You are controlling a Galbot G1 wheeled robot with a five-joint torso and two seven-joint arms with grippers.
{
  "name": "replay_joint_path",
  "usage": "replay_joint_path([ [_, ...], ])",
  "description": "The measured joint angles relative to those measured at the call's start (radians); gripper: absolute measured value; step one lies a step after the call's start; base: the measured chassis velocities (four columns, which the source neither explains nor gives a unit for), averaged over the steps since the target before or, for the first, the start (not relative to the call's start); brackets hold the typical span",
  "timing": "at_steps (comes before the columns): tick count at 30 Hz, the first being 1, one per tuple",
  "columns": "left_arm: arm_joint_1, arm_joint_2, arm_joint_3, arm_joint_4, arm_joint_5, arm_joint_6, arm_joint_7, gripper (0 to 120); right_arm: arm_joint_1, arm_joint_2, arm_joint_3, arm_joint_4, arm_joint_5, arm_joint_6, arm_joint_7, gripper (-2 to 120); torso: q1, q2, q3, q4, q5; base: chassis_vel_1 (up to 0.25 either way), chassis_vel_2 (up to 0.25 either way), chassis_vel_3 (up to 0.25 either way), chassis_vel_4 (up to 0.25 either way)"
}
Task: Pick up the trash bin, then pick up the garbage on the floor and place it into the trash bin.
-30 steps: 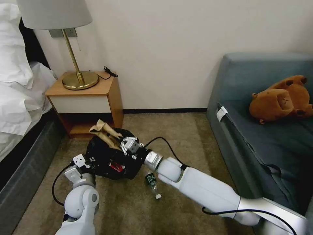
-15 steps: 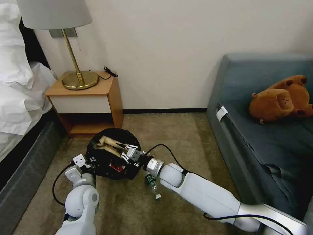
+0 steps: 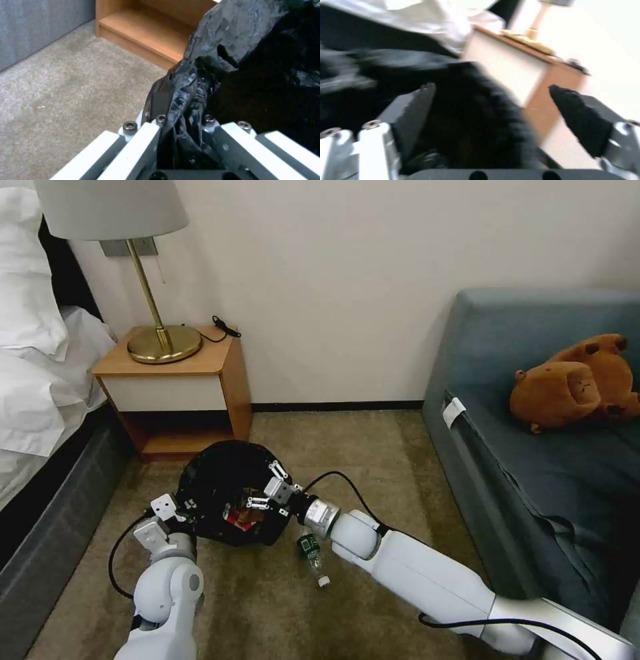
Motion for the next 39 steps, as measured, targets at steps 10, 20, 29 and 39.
replay_joint_path([
  [10,0.002,0.002,0.002,-0.002,0.000,0.000,0.000,1,0.033,-0.009,0.119,-0.041,0.098,-0.133,0.144,100,0.000,0.000,0.000,0.0000,0.0000,0.000,0.000,0.000,0.000],
  [20,0.003,0.002,0.000,-0.002,0.008,0.001,-0.006,1,0.000,-0.051,0.141,-0.044,0.276,-0.300,0.259,100,0.000,0.000,0.000,-0.0003,0.0001,0.000,0.000,0.000,0.000],
  [29,0.023,0.007,-0.024,-0.010,0.021,-0.015,-0.004,1,-0.070,-0.037,0.114,0.016,0.660,-0.565,0.515,100,0.000,0.000,0.000,0.0000,-0.0001,0.000,0.000,0.000,0.000],
  [39,0.030,-0.003,-0.022,-0.016,0.022,-0.022,-0.004,1,-0.140,-0.010,0.070,0.043,0.735,-0.650,0.574,100,0.000,0.000,0.000,0.0001,-0.0001,0.000,0.000,0.000,0.000],
])
